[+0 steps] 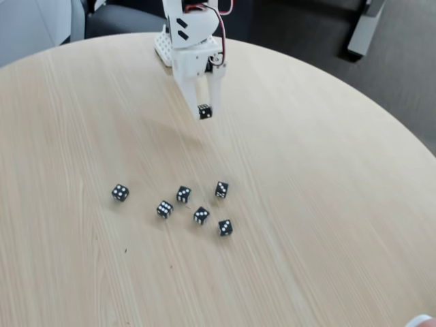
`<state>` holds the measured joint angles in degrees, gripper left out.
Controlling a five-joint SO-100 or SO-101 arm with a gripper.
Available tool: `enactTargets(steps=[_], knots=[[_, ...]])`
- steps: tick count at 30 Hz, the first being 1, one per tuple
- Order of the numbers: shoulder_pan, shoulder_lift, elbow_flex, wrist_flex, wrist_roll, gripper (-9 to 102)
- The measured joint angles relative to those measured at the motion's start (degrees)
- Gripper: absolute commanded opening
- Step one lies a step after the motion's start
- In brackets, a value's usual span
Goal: Pick up the dice with number 6
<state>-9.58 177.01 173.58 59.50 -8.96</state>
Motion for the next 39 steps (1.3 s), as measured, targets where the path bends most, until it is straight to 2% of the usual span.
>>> enactTargets(steps=[4,9,18,39], knots=[[-0.09,1.41,0.26,3.96,-0.44,0],[-0.09,1.58,0.26,10.90,4.92,0],[-0.09,1.58,0.26,11.60,12.92,0],[-0.09,1.58,0.26,11.60,15.03,0]])
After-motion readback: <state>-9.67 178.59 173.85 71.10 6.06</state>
